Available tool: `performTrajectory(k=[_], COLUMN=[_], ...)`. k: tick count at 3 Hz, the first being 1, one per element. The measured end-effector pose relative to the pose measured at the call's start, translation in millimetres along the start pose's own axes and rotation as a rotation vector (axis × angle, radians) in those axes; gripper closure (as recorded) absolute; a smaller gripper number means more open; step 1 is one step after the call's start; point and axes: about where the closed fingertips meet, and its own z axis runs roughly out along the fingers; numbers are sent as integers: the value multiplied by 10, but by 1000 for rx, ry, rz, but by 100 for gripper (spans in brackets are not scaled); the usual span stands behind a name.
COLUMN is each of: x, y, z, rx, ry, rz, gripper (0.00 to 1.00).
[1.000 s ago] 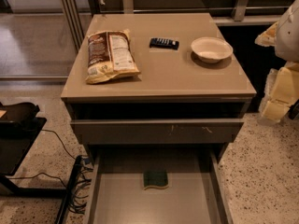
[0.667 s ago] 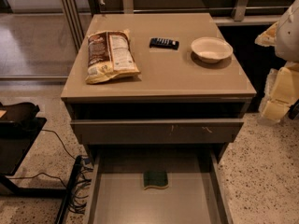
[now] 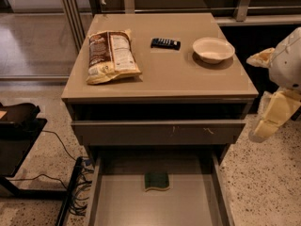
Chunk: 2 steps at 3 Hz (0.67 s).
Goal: Pick sponge from middle drawer and place on counter
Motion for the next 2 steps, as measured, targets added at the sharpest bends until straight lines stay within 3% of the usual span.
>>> performTrajectory(k=[1, 2], x=[23, 133], y=[67, 158], z=[591, 1231], rx=[-35, -63], ry=[-152, -202], rz=[-33, -17], gripper=[0, 0])
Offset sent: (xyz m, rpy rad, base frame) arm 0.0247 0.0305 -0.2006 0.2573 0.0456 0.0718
